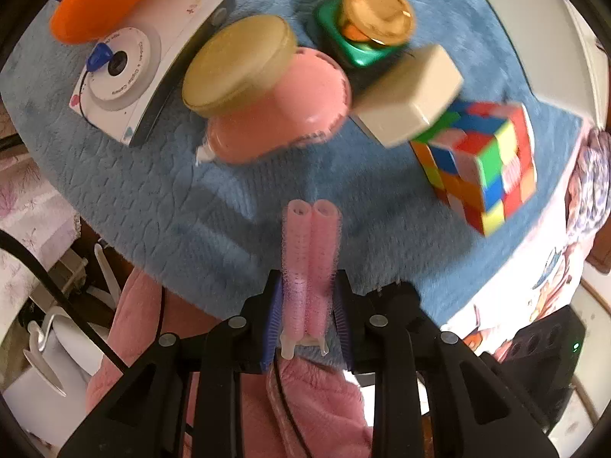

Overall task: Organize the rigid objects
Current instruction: 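Grasp the pink hair rollers with left tool while right tool grasps the black plug, then carry rollers and plug into the white tray and open both tools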

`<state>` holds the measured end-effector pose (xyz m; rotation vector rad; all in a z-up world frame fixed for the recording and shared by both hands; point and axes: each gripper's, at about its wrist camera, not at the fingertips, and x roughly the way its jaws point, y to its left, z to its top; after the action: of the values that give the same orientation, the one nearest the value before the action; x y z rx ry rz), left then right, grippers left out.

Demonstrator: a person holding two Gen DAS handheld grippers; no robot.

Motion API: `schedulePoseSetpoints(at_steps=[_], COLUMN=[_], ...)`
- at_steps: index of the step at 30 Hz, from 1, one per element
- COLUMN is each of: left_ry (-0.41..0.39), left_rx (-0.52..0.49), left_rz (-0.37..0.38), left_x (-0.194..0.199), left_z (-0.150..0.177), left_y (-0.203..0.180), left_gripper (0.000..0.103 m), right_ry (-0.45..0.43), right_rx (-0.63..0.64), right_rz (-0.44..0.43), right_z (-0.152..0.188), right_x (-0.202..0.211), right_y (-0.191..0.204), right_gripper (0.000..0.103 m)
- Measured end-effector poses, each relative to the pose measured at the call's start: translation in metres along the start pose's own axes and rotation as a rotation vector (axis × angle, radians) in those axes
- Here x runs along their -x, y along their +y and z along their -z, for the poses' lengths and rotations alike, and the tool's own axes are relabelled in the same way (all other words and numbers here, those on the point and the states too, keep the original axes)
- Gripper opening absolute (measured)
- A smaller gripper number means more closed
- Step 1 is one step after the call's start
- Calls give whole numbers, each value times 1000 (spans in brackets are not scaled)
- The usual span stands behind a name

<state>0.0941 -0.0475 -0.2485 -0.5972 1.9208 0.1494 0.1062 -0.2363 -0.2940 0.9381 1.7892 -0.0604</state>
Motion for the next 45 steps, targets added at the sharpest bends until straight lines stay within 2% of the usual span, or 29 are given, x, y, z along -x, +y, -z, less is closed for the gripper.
schedulePoseSetpoints(at_steps=[4,12,16,19,22,23,27,34,40,45], left_ry=[-33,-183,-296,-409,-485,-503,-585,-773,-945,-1021], left_rx=[-79,-300,-412,-497,-559,-574,-642,-773,-856,-886], left_rz=[-13,-44,-42,-43,-3,11,57,142,194,173], left_x=[17,65,93,119,145,151,169,200,220,224], left_z=[21,40,36,35,23,6,-20,-40,-57,-81], left_y=[-4,-33,-51,-62,-71,-82,-98,-116,-130,-144], left_gripper=[28,28,28,28,28,28,28,28,28,28], right_ry=[-74,-285,-410,-509,-606,-636,-770,-963,-1063,-1062], right_rx=[21,89,139,182,224,239,310,421,490,516], right_rz=[-5,-47,-72,-89,-97,-97,-73,-29,11,41], right_z=[-3,2,8,15,21,22,26,23,7,-17], right_x=[23,81,110,128,139,143,155,169,169,160], right_y=[6,15,25,39,60,67,93,130,156,172], right_gripper=[43,43,43,43,43,43,43,43,43,43])
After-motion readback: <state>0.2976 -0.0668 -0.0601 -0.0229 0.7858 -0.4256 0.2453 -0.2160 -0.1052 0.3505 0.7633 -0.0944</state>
